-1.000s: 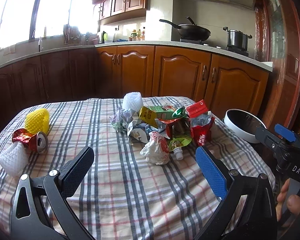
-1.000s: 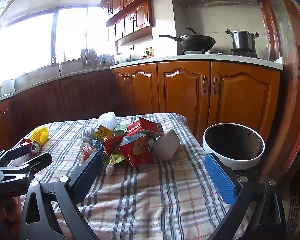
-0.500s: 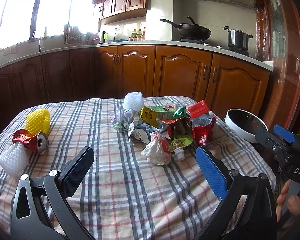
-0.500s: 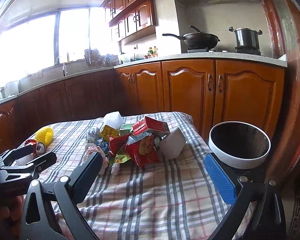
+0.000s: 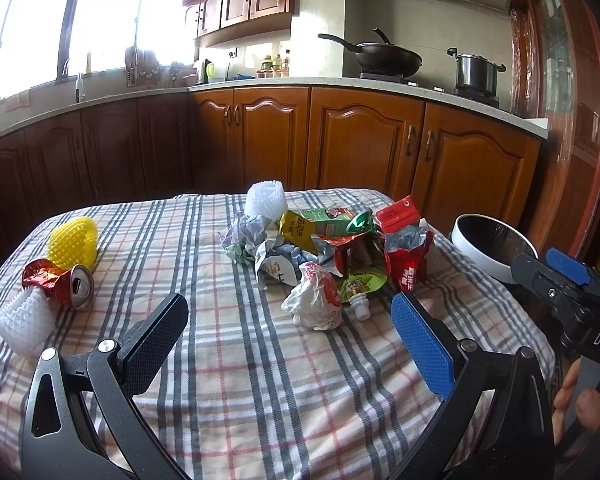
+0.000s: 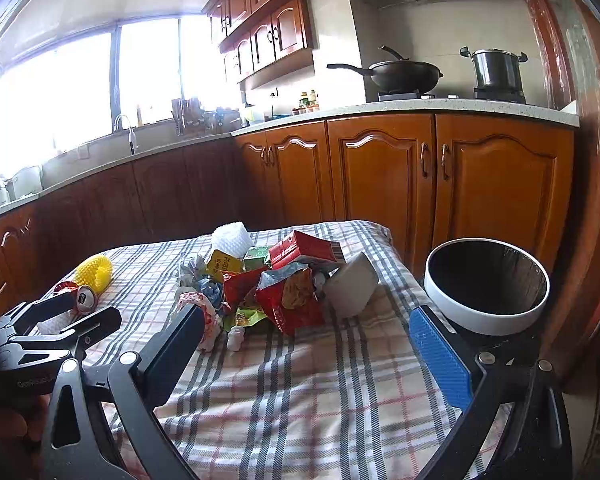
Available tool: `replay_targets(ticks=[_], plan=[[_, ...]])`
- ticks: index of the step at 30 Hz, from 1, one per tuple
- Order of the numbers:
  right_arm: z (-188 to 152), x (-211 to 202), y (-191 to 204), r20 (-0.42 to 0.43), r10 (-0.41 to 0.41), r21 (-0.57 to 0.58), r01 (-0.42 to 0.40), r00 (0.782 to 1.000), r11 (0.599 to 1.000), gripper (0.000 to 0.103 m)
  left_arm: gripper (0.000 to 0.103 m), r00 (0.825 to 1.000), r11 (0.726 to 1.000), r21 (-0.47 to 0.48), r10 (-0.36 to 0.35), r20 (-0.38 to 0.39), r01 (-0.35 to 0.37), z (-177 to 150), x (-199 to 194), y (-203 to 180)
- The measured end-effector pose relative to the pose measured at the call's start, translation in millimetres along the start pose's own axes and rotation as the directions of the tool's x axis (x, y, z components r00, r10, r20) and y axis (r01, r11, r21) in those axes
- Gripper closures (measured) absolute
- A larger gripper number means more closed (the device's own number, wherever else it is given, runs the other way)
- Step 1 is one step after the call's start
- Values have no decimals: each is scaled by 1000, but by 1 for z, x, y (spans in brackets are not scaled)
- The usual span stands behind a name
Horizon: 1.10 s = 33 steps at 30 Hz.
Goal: Collect trash
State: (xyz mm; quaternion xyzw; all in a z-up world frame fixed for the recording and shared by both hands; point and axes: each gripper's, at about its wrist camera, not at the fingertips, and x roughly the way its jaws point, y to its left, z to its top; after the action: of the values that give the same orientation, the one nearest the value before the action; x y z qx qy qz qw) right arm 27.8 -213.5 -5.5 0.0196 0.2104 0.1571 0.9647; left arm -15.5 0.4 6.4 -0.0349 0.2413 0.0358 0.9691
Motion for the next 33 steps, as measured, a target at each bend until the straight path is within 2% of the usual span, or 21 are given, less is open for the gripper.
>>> replay_targets(ticks=[11, 19, 24, 29, 33], plan=[[-1, 7, -1, -13, 21, 14, -21, 1000, 1000, 0, 0, 1000, 1000, -7, -5, -22, 5, -1, 13, 2], [-3, 20, -4, -47, 48, 28, -47, 998, 999, 0, 0, 997, 1000, -25, -14, -73, 12, -3, 29, 7], [1, 39, -7, -91, 82, 49, -78, 992, 996, 2, 0, 992, 998, -45, -41, -115, 36, 0, 43, 10], [7, 66, -10, -144, 126, 77, -116, 982, 990, 7, 1, 984, 996, -57, -82, -161, 74, 7, 62, 8], [10, 93, -9, -192, 147, 85, -133, 970, 988, 11, 3, 978, 996, -46, -86, -188, 79, 10, 78, 3]])
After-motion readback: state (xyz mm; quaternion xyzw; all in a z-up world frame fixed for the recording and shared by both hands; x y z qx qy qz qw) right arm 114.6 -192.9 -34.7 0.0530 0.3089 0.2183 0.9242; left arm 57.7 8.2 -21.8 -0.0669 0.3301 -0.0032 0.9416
